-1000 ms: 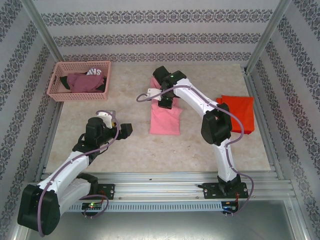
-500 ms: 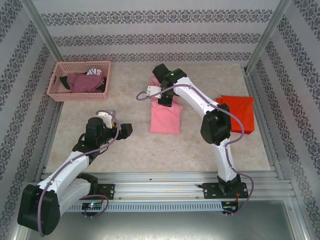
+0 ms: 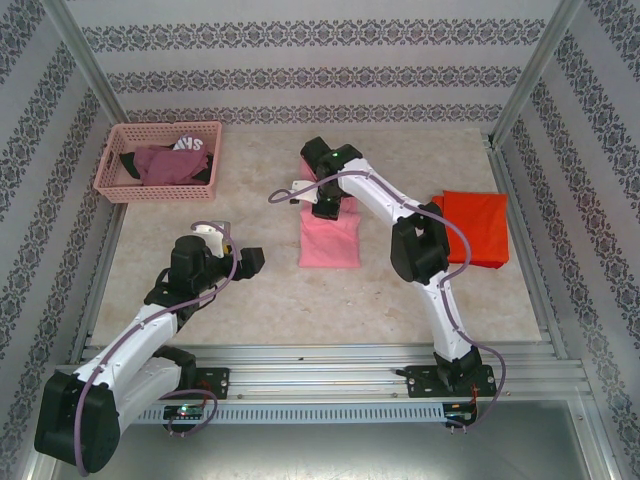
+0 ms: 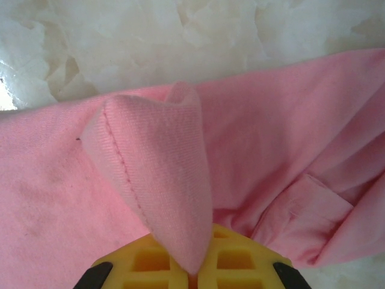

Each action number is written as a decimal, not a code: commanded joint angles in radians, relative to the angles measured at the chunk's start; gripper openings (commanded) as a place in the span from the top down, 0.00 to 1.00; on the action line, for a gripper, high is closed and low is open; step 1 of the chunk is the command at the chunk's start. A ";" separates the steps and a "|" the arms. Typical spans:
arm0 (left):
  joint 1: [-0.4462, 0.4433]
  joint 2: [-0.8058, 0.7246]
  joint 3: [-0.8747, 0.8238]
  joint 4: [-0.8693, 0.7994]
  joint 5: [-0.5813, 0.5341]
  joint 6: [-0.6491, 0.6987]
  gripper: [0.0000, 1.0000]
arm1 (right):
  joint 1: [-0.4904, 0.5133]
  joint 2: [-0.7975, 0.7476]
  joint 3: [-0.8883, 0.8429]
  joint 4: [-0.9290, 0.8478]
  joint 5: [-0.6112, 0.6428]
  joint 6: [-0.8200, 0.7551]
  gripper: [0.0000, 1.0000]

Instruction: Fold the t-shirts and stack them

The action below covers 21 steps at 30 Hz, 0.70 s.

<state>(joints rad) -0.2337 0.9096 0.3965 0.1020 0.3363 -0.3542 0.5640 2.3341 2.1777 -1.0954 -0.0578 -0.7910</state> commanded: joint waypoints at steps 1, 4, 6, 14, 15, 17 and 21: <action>0.007 -0.012 -0.013 -0.007 -0.004 0.011 0.00 | -0.015 0.022 0.031 -0.014 -0.027 0.019 1.00; 0.007 -0.015 -0.013 -0.008 -0.001 0.009 0.00 | -0.018 0.028 0.030 -0.005 -0.022 0.025 0.97; 0.007 -0.016 -0.012 -0.013 0.000 0.009 0.00 | -0.019 0.030 0.035 0.000 -0.006 0.030 0.86; 0.007 -0.025 -0.004 -0.024 -0.001 0.008 0.00 | -0.032 -0.114 -0.095 0.147 -0.093 0.091 0.48; 0.007 -0.026 -0.004 -0.024 0.000 0.006 0.00 | -0.034 -0.142 -0.128 0.184 -0.111 0.104 0.32; 0.007 -0.026 -0.001 -0.023 0.003 0.003 0.00 | -0.043 -0.207 -0.210 0.272 -0.135 0.136 0.15; 0.007 -0.025 0.008 -0.028 0.003 0.000 0.00 | -0.067 -0.326 -0.373 0.441 -0.201 0.195 0.14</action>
<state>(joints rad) -0.2337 0.9001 0.3965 0.0933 0.3363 -0.3546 0.5224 2.1162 1.8793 -0.8204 -0.1741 -0.6689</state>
